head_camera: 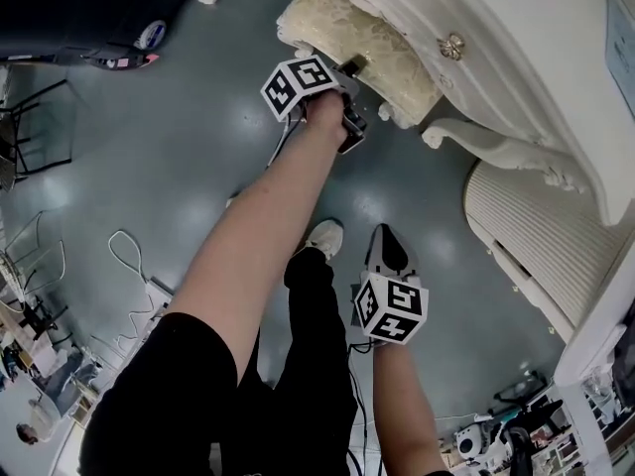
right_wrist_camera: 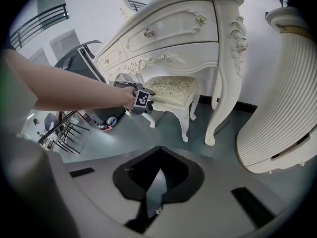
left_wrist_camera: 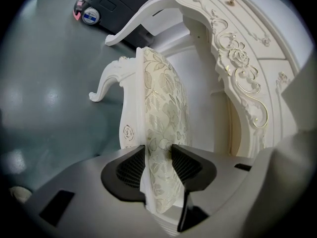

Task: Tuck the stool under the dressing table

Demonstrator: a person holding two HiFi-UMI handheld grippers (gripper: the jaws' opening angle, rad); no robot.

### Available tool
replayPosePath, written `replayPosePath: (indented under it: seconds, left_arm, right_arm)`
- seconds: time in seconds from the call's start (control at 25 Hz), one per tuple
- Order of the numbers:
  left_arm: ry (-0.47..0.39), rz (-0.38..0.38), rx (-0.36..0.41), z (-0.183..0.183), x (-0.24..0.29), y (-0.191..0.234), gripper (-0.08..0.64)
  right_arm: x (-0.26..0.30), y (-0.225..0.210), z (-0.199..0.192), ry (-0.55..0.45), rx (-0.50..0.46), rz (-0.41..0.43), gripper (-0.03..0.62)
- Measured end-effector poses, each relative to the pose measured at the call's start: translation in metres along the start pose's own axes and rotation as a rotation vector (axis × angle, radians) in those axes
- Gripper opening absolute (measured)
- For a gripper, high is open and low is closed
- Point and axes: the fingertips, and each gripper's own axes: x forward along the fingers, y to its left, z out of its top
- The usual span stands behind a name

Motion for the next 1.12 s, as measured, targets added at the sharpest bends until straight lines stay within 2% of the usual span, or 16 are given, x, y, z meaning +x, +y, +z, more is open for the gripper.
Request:
replayPosePath:
  seconds: [0.28, 0.36, 0.44, 0.56, 0.68, 0.72, 0.76, 0.92, 1.12]
  left_arm:
    - [0.023, -0.017, 0.017, 0.011, 0.018, -0.013, 0.176]
    - [0.046, -0.032, 0.008, 0.01, 0.015, -0.015, 0.176]
    - [0.032, -0.047, -0.008, 0.015, 0.006, -0.014, 0.176]
    - [-0.003, -0.077, 0.047, 0.021, -0.012, -0.017, 0.176]
    - [0.024, -0.087, 0.213, 0.017, -0.036, -0.021, 0.175]
    - [0.028, -0.066, 0.27, 0.017, -0.046, -0.02, 0.125]
    - [0.029, -0.039, 0.327, 0.017, -0.057, -0.019, 0.004]
    - [0.031, -0.009, 0.591, 0.022, -0.106, -0.03, 0.003]
    - [0.021, 0.017, 0.937, 0.022, -0.188, -0.057, 0.004]
  right_arm:
    - [0.002, 0.005, -0.005, 0.004, 0.018, 0.008, 0.009]
    - [0.003, 0.002, -0.004, 0.006, 0.042, 0.004, 0.009]
    - [0.004, 0.002, -0.001, 0.006, 0.051, 0.009, 0.009]
    - [0.008, 0.006, 0.004, -0.004, 0.028, 0.011, 0.009]
    - [0.01, 0.013, 0.012, -0.025, 0.023, 0.012, 0.009]
    - [0.01, 0.016, 0.016, -0.038, 0.024, 0.013, 0.009]
    - [0.009, 0.02, 0.02, -0.053, 0.026, 0.014, 0.009]
    - [0.001, 0.039, 0.035, -0.091, 0.017, 0.013, 0.009]
    - [-0.024, 0.079, 0.068, -0.167, -0.067, 0.006, 0.008]
